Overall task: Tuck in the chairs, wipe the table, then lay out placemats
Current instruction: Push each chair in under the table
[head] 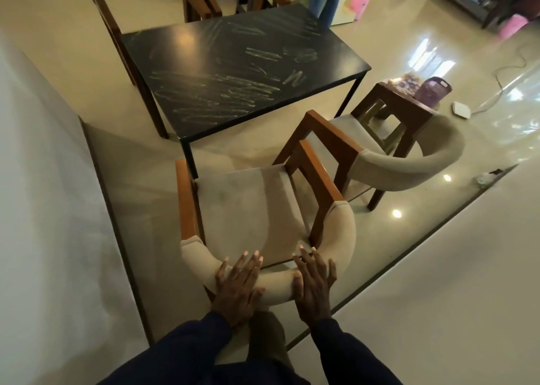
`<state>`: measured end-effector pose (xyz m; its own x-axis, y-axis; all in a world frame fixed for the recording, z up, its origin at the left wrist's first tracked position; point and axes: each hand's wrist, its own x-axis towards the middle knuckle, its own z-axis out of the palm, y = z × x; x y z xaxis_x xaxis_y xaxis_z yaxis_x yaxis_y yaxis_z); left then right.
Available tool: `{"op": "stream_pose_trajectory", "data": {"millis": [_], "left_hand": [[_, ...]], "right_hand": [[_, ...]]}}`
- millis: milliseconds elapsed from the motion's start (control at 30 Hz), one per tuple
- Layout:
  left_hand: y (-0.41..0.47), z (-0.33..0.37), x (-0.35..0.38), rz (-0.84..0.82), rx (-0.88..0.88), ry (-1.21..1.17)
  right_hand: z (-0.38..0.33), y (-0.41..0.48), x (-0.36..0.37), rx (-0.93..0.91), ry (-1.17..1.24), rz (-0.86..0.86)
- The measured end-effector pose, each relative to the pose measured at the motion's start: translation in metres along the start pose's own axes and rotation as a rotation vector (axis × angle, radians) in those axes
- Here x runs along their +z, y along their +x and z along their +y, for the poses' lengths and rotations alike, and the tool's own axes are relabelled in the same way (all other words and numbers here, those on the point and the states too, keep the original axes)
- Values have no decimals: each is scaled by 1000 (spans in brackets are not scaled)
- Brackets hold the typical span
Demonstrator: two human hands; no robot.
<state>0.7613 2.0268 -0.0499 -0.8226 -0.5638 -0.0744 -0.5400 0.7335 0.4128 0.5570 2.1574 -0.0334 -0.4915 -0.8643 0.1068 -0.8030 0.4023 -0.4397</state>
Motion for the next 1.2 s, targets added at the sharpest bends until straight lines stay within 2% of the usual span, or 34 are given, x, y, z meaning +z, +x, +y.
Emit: {"op": "stream_pose_trajectory", "data": {"millis": [500,633,900,1200], "left_hand": [[96,89,27,51,-150,6],[131,106,34,53,-193,-43],[150,120,34,73,-249,-60],[148,121,30,21,-274,-58]], "right_hand": [[128,100,-37,-196,128,6],[154,135,-50,-221,96,-14],[167,150,-62,-264,42,-58],[160,149,-67,-296,-38,-6]]}}
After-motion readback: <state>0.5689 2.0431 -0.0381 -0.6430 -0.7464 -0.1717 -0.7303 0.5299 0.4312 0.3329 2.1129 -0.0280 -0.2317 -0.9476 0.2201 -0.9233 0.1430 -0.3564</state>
